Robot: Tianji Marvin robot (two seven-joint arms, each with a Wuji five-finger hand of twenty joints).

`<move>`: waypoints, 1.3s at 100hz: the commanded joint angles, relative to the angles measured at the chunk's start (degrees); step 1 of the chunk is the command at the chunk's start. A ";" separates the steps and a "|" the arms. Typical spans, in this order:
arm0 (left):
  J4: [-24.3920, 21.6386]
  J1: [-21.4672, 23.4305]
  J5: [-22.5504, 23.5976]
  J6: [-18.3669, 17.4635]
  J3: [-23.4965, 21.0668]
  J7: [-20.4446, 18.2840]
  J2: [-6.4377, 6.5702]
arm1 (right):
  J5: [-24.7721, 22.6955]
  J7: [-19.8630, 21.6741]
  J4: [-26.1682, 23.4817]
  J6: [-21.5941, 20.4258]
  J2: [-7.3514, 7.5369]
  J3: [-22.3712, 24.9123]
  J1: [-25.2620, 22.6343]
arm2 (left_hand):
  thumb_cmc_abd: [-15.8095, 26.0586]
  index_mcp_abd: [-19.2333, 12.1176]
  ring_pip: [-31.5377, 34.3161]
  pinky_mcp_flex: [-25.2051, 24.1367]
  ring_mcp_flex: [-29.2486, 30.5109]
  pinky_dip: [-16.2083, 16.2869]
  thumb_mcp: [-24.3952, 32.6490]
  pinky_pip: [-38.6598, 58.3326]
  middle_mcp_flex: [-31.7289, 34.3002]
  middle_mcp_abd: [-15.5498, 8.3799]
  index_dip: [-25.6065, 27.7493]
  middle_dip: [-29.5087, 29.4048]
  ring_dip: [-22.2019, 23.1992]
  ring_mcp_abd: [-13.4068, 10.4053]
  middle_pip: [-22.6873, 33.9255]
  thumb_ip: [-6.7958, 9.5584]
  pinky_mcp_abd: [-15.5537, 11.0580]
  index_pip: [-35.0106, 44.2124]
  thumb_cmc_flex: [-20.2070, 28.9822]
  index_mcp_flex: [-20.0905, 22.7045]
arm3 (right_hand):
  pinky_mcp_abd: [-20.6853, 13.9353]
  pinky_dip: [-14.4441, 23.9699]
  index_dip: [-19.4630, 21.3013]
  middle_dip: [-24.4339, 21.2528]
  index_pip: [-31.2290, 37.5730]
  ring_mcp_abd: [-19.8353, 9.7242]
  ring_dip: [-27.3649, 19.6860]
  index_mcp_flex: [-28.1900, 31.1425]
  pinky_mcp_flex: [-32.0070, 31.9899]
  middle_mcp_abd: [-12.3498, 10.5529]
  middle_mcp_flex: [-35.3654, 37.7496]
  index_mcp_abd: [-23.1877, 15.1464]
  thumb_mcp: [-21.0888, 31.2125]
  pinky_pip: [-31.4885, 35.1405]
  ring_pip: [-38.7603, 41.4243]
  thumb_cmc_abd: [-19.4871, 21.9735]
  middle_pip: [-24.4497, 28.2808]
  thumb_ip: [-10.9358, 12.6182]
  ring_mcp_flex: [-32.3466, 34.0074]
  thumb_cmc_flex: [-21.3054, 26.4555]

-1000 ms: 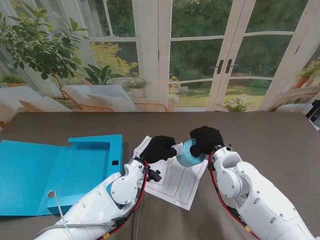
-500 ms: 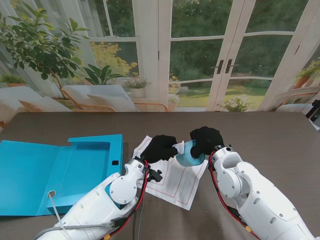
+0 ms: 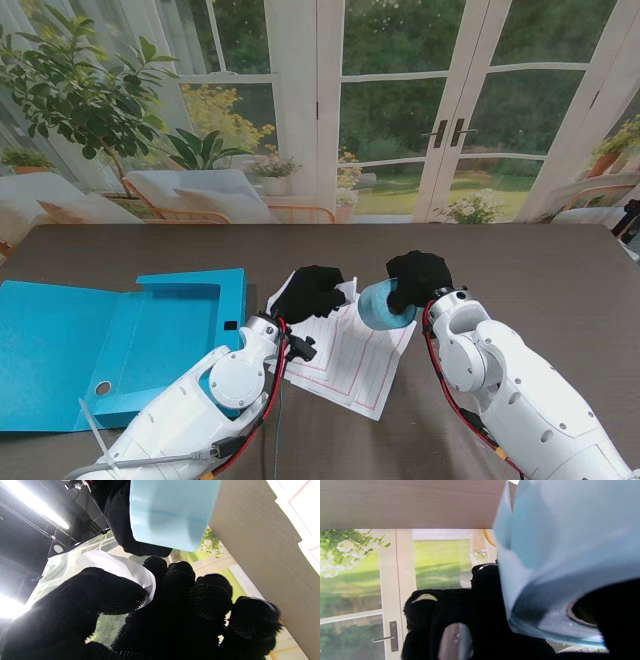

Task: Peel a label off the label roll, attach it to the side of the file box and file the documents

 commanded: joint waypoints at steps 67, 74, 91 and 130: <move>-7.58 7.51 7.69 5.25 -8.08 -1.46 3.96 | -6.18 3.61 14.73 0.19 2.71 -0.54 7.78 | -1.18 -0.12 2.52 -0.98 1.27 1.69 4.03 3.77 2.16 -5.30 1.64 2.08 0.21 -1.49 1.26 2.65 2.10 3.41 4.95 -0.44 | 1.89 -1.80 4.71 -0.40 8.17 -5.60 -1.22 1.81 24.46 1.79 3.26 -8.77 9.82 -2.07 -1.59 9.37 -3.69 6.05 0.28 4.11; -8.07 8.07 8.40 5.46 -8.60 -1.47 4.18 | -6.37 4.14 15.91 0.53 2.90 -1.10 8.42 | -1.17 -0.07 2.55 -0.95 1.28 1.73 4.09 3.79 2.17 -5.27 1.66 2.11 0.27 -1.44 1.24 2.68 2.11 3.42 5.00 -0.44 | 2.11 -2.10 4.66 -0.46 8.19 -5.34 -1.50 1.50 24.30 2.19 3.24 -9.22 9.43 -2.85 -2.15 9.90 -4.32 6.27 0.28 3.90; -8.95 9.19 9.76 5.79 -9.60 -1.54 4.61 | -7.44 5.45 18.80 1.13 3.53 -2.81 10.20 | -1.19 -0.09 2.50 -0.95 1.25 1.81 4.03 3.77 2.15 -5.23 1.70 2.17 0.34 -1.49 1.19 2.65 2.11 3.48 4.95 -0.51 | 2.04 -2.47 4.59 -0.24 8.27 -5.55 -1.92 1.03 24.15 1.14 3.23 -10.36 8.87 -3.84 -2.94 10.51 -4.91 6.60 0.31 3.51; -10.29 10.49 10.53 6.64 -10.57 -1.52 4.90 | -8.35 9.04 23.70 3.23 4.55 -8.61 14.30 | -1.18 -0.18 2.47 -1.07 1.28 1.98 4.06 3.77 2.17 -5.25 1.78 2.35 0.51 -1.42 1.15 2.65 2.07 3.57 4.96 -0.65 | 1.18 -3.84 3.80 0.72 7.50 -4.87 -3.88 -2.56 21.67 -0.45 0.84 -16.22 3.99 -8.23 -6.43 14.00 -9.58 8.02 0.32 1.15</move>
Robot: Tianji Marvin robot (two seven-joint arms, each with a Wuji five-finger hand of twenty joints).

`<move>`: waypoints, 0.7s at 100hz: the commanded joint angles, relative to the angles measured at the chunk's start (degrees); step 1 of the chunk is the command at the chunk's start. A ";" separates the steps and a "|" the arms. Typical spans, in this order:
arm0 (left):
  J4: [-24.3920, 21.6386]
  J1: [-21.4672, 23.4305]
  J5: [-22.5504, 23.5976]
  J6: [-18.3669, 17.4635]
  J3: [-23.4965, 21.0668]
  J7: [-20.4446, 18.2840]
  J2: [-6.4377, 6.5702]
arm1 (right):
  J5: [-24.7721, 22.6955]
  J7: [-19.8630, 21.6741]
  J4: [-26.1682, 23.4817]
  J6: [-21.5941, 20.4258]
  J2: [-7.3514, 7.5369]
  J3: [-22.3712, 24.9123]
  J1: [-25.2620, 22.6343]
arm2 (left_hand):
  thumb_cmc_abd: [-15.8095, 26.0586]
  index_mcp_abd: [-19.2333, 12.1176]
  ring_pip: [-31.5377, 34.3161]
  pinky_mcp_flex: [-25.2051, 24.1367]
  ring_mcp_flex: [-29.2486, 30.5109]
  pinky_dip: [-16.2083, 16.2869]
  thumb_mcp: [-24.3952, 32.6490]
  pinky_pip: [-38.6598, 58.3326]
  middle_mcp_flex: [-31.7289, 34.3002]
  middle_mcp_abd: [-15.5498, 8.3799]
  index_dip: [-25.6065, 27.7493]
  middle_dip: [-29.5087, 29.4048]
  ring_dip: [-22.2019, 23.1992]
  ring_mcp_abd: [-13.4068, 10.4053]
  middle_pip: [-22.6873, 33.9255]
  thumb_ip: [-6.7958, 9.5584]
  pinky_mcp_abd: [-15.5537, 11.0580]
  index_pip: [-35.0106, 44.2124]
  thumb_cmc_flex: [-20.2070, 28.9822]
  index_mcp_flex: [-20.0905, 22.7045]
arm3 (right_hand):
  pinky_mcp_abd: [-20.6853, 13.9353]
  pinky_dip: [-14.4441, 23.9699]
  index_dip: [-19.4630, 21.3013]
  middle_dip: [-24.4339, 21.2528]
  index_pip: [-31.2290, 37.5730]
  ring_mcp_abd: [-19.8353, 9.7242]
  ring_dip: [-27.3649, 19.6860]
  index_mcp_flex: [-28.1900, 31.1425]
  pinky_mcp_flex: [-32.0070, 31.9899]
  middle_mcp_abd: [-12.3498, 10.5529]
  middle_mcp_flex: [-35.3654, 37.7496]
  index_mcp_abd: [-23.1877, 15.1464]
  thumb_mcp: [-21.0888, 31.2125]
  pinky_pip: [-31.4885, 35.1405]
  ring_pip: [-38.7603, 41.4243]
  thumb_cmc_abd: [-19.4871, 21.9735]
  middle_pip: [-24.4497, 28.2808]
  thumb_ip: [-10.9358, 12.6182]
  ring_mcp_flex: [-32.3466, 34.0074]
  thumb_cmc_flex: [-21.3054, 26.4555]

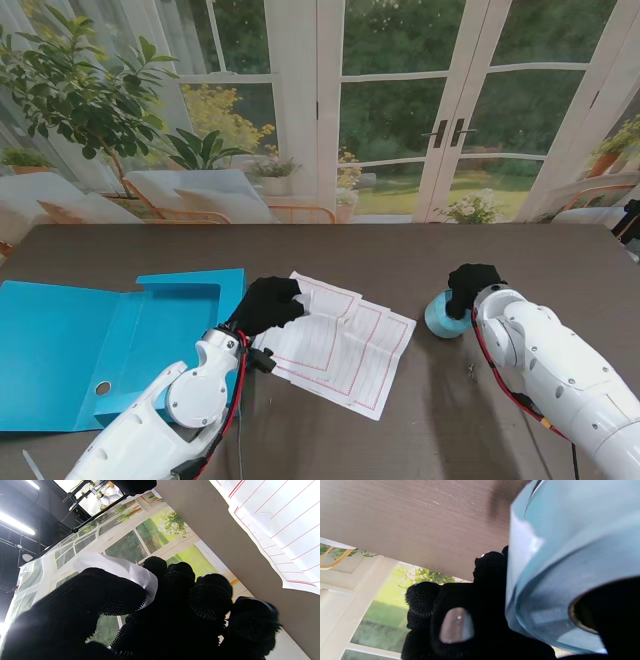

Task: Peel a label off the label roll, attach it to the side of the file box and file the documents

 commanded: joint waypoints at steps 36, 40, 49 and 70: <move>-1.43 1.12 -0.08 0.91 -0.50 -1.43 0.18 | 0.21 2.76 2.87 3.21 0.38 -5.92 3.45 | -1.17 0.04 2.44 -0.30 1.27 0.92 3.50 3.83 2.15 -5.05 1.13 0.95 0.62 -1.30 1.03 2.63 1.90 3.52 4.97 -0.73 | -0.08 -0.96 -0.55 0.32 5.32 -1.94 -6.53 -7.19 12.55 -1.54 -7.70 -15.92 0.51 -6.41 -12.38 11.46 -2.98 10.14 0.32 1.34; -1.46 1.18 -0.05 0.89 -0.53 -1.44 0.19 | 0.04 2.87 2.98 3.38 0.44 -6.33 3.59 | -1.17 0.03 2.44 -0.30 1.27 0.93 3.46 3.84 2.16 -5.08 1.13 0.99 0.63 -1.29 1.05 2.60 1.93 3.53 4.93 -0.73 | 0.22 -1.20 -1.79 0.34 4.45 -1.82 -7.99 -9.69 10.62 -1.74 -9.87 -15.54 -0.34 -7.61 -15.51 11.82 -2.58 10.69 0.33 0.48; -1.55 1.33 -0.05 0.94 -0.58 -1.41 0.20 | -0.55 3.51 2.74 3.96 0.60 -6.79 3.64 | -1.17 0.04 2.44 -0.30 1.27 0.96 3.50 3.84 2.18 -5.12 1.14 1.03 0.65 -1.30 1.06 2.63 1.95 3.57 4.94 -0.68 | 0.70 -1.46 -4.96 0.24 2.82 -1.10 -11.81 -17.28 5.52 -1.47 -17.25 -11.48 -1.84 -9.77 -24.27 13.14 -1.87 12.16 0.19 -1.86; -1.58 1.46 -0.04 0.94 -0.61 -1.27 0.17 | -1.46 4.60 1.91 3.55 0.84 -6.15 3.40 | -1.15 0.17 2.43 -0.46 1.27 1.05 3.60 3.89 2.18 -5.04 1.15 1.10 0.69 -1.16 1.07 2.68 1.93 3.58 4.99 -0.75 | 4.22 -4.39 -0.31 -11.05 -11.89 4.30 -17.24 -30.26 -9.21 1.61 -36.45 -3.99 -4.52 -19.99 -44.29 21.21 -8.43 22.45 -16.92 -7.43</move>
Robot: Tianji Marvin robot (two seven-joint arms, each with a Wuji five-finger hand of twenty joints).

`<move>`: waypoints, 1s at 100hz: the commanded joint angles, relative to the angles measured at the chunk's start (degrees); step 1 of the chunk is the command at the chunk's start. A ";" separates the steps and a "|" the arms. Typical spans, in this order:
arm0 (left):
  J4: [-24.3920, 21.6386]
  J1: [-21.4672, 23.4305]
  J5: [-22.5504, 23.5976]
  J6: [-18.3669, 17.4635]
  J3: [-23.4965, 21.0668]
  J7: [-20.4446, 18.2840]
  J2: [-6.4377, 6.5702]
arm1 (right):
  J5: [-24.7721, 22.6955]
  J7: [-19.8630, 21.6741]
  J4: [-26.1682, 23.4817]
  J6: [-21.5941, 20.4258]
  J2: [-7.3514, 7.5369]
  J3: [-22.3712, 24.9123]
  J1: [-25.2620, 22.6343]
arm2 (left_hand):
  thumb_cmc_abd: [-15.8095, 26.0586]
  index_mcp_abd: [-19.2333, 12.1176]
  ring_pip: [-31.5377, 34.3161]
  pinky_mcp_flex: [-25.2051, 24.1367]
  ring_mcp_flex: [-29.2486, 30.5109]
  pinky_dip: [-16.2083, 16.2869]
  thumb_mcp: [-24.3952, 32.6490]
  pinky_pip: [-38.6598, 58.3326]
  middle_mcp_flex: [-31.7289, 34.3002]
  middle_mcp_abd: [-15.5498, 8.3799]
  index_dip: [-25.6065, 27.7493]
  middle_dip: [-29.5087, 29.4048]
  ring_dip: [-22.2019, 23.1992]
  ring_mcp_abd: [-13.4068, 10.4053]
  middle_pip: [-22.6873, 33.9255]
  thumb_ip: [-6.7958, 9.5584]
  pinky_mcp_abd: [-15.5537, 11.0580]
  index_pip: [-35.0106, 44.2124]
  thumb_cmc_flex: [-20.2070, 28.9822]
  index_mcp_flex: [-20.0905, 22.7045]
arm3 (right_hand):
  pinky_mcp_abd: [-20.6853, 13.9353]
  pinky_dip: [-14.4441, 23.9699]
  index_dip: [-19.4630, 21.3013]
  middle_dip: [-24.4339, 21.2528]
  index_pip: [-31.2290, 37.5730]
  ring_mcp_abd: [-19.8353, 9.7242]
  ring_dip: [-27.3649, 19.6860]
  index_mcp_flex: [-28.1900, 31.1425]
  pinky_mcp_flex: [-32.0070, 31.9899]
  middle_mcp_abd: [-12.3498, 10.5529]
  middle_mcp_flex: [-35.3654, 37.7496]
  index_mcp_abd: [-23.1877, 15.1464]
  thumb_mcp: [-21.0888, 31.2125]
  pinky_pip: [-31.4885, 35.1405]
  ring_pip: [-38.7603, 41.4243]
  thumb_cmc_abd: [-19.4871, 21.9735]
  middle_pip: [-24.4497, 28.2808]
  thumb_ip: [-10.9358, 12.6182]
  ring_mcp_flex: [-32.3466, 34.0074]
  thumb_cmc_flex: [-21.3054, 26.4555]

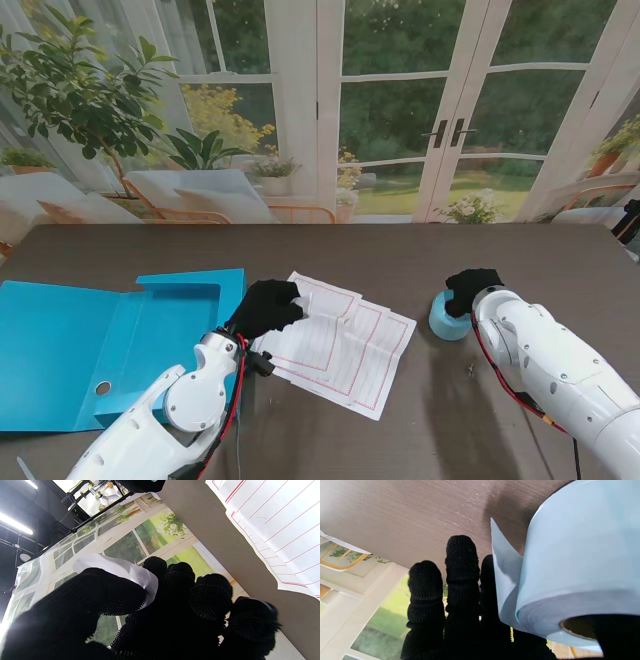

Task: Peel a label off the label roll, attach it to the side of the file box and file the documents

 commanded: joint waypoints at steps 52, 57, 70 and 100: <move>0.27 -0.22 -0.23 -0.11 0.11 -1.03 -0.15 | -3.85 5.02 -10.40 -2.01 0.06 11.42 -5.64 | -1.16 0.17 2.48 0.03 1.27 1.19 3.60 4.07 2.19 -4.94 1.20 1.05 0.80 -1.07 1.06 2.64 1.97 3.57 4.92 -0.74 | 5.62 -6.29 -4.36 -16.28 -9.94 7.63 -12.66 -14.84 -21.72 5.93 -19.53 3.61 -6.03 -17.11 -23.16 2.48 -10.62 5.12 -20.73 -2.94; 0.38 -0.38 -0.29 -0.05 0.20 -1.03 -0.18 | -3.83 3.87 -12.87 -2.09 -0.33 13.80 -7.42 | -1.15 0.32 2.50 -0.01 1.28 1.20 3.64 4.08 2.18 -4.84 1.20 1.05 0.82 -1.04 1.04 2.66 1.98 3.57 4.95 -0.71 | 5.55 -6.23 -4.33 -16.21 -9.55 7.67 -12.61 -13.72 -21.81 6.19 -19.06 4.15 -6.44 -17.11 -22.96 2.35 -10.21 5.06 -20.61 -2.81; 1.15 -1.38 -0.68 0.13 0.92 -0.75 -0.47 | -2.21 0.51 -20.34 -3.55 -1.44 18.90 -12.35 | -1.15 0.26 2.58 -0.10 1.28 1.30 3.67 4.23 2.20 -4.85 1.24 1.08 0.86 -0.89 1.09 2.68 2.07 3.60 4.94 -0.74 | 5.58 -5.64 -4.21 -15.66 -8.67 7.67 -11.77 -10.40 -20.79 6.60 -15.99 4.08 -6.14 -16.00 -20.73 1.15 -8.58 4.83 -18.48 -2.24; 2.12 -3.96 -1.19 1.62 2.70 0.17 -1.21 | 9.89 -1.16 -36.51 -7.62 -3.62 23.11 -22.24 | -1.15 0.58 3.19 -0.07 1.31 1.94 3.68 5.75 2.13 -4.65 1.69 1.52 1.14 -0.31 1.29 2.66 2.02 3.84 4.94 -1.22 | 5.53 -4.25 -2.04 -10.03 -5.36 6.14 -6.31 3.93 -16.03 5.96 -3.19 3.21 -5.72 -11.09 -10.34 -2.30 -3.79 3.15 -7.90 -1.67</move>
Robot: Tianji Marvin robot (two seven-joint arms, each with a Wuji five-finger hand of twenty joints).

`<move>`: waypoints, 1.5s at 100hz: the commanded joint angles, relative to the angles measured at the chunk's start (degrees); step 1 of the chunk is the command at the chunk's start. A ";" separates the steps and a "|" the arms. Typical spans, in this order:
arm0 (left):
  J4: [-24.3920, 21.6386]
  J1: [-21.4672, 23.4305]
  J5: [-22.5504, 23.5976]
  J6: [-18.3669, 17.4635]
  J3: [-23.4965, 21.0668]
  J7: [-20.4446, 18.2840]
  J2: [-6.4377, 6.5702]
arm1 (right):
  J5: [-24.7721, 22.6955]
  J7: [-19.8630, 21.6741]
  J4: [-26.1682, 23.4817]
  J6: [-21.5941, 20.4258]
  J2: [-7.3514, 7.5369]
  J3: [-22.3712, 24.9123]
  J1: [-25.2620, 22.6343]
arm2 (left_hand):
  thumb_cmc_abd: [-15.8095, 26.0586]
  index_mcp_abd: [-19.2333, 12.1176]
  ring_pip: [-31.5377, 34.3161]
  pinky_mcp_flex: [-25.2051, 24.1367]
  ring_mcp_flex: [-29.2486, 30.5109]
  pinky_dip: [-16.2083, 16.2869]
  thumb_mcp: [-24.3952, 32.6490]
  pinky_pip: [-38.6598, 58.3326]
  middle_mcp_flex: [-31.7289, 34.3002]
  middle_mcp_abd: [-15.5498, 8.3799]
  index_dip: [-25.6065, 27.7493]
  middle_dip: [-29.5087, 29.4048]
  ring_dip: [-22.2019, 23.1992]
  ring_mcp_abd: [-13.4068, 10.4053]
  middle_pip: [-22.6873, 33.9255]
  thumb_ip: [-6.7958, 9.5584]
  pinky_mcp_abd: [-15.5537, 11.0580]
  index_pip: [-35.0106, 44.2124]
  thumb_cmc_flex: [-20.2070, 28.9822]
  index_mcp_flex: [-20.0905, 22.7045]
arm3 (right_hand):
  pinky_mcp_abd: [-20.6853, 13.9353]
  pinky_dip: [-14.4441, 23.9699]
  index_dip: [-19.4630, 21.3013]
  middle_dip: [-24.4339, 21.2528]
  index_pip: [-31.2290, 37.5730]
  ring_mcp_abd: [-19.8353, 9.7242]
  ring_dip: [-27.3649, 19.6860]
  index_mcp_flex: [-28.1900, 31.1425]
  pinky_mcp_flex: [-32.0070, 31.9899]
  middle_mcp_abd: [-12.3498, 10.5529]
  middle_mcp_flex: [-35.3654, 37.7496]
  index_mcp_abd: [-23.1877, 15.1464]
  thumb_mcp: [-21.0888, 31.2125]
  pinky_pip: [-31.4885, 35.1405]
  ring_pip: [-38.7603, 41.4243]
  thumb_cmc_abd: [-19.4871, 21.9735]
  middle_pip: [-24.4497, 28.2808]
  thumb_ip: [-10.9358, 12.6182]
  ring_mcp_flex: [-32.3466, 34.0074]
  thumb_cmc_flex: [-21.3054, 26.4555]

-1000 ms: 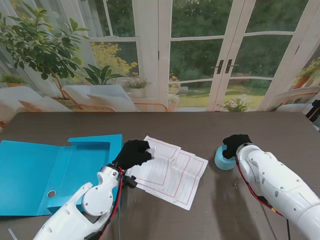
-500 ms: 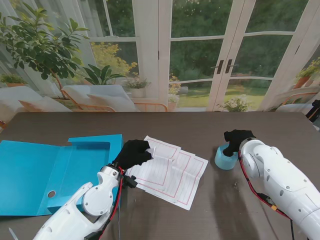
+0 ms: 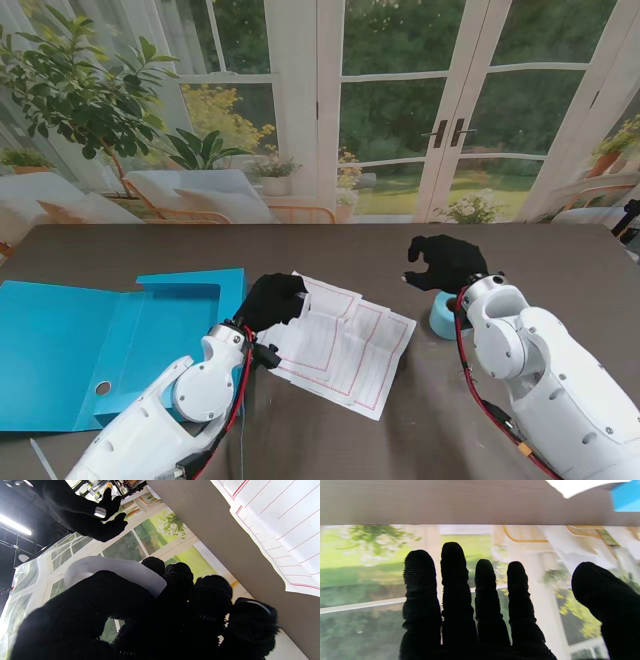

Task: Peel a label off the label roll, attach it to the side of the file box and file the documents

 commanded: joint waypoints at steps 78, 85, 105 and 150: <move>-2.51 -1.80 -0.38 7.73 2.46 2.19 -2.09 | 13.17 0.12 -13.03 8.19 -3.22 -8.23 -6.98 | -1.94 2.29 7.18 1.05 1.43 1.64 0.52 10.27 2.02 -3.80 1.54 2.64 1.38 0.68 2.60 1.44 0.92 5.21 1.86 -2.77 | 3.50 2.83 0.89 6.36 -0.21 2.05 4.93 4.09 -16.16 3.34 2.93 8.86 -10.80 4.28 8.07 2.58 2.14 -5.90 3.16 -8.97; -2.58 -1.88 -0.31 8.20 2.66 2.32 -2.15 | 14.12 0.02 -13.57 9.37 -3.41 -8.86 -6.88 | -1.95 2.22 7.44 1.14 1.44 1.54 0.48 10.51 2.01 -3.80 1.41 2.65 1.33 0.72 2.64 1.42 0.99 5.36 1.80 -2.78 | 3.71 3.00 0.68 6.45 -0.50 2.34 5.04 4.45 -15.95 3.68 3.21 9.04 -12.69 4.35 8.44 4.52 2.10 -5.83 3.41 -8.97; -2.62 -2.17 0.29 9.11 3.32 2.40 -2.21 | 17.40 -0.13 -15.01 12.62 -3.94 -10.77 -6.70 | -1.95 2.19 8.17 1.77 1.46 1.12 0.44 11.08 2.05 -3.91 1.11 2.55 1.11 0.42 2.72 1.39 0.87 5.62 1.84 -2.82 | 4.40 3.56 0.01 6.59 -1.37 3.24 5.09 7.14 -15.36 4.64 4.23 8.41 -31.25 4.95 9.35 11.93 1.83 -2.48 4.24 -5.88; -3.19 -1.67 0.67 8.68 3.60 1.27 -1.79 | 16.95 -3.41 -13.92 19.97 -5.22 -15.11 -4.33 | -1.96 2.12 8.50 1.79 1.41 0.41 0.40 11.45 1.96 -3.92 0.91 2.49 0.58 0.37 2.70 1.40 0.81 5.81 1.81 -2.95 | 5.81 2.64 0.14 6.54 -1.20 3.47 4.95 12.46 -11.12 5.21 9.95 7.78 -26.40 7.44 10.59 6.76 2.17 -0.75 10.07 -1.40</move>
